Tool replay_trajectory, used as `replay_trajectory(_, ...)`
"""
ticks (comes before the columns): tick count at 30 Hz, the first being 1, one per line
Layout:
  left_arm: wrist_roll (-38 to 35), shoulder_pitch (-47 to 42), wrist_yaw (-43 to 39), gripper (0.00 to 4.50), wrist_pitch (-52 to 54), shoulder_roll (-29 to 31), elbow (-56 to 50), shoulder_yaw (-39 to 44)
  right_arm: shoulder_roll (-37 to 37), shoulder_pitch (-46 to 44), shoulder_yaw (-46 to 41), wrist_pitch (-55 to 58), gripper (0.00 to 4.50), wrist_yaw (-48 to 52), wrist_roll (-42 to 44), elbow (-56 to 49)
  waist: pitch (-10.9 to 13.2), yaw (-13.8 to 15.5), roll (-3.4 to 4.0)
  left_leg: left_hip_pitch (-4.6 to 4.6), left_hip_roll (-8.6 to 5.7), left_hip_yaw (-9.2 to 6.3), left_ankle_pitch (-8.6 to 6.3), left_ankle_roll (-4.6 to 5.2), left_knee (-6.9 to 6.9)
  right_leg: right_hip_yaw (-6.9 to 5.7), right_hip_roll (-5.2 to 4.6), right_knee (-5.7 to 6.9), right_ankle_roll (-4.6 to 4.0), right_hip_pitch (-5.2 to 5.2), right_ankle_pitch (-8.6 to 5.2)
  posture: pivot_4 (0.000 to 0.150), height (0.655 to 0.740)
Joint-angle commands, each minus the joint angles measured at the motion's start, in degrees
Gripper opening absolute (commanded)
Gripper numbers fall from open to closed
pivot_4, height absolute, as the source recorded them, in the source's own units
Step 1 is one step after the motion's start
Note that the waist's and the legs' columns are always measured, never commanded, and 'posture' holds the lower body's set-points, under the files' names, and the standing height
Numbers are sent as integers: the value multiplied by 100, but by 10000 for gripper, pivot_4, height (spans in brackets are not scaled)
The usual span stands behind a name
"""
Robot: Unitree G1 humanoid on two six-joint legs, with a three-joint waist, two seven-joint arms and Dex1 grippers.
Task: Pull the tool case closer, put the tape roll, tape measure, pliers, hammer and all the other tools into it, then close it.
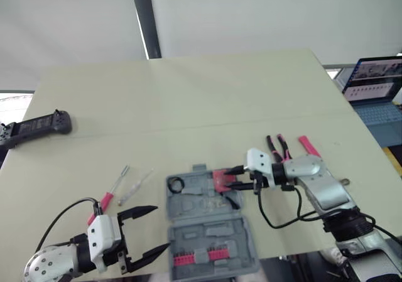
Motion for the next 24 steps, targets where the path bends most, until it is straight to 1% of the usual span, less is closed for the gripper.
replay_trajectory(1, -84, 100, 12, 45000, 6, 51, -190, 124, 107, -119, -13, -241, 17039, -56, -52, 135, 0, -6, 0, 1, 0, 0, 0, 0, -1, 0, 0, 1, 0, 0, 0, 1500, 7400)
replay_trajectory(12, -101, 200, -3, 45000, 62, 57, -282, 205, 204, -134, 95, -606, 17039, 76, -274, 610, 0, -6, 0, 1, 0, 0, 0, 0, -1, -1, 0, 2, 0, 0, 0, 1500, 7400)
replay_trajectory(20, -112, 145, -34, 45000, 128, 72, -278, 237, 247, -211, 201, -838, 17039, -7, -554, 1131, -1, -7, 0, 4, 0, 0, 0, 0, 0, -1, 0, 2, 0, 2, 0, 1500, 7400)
replay_trajectory(24, -115, 153, -57, 45000, 121, 76, -272, 250, 244, -192, 238, -889, 17039, -20, -628, 1217, -2, -2, -2, 9, 0, -1, 0, 0, 1, -1, 0, 1, 0, 11, 0, 1500, 7400)
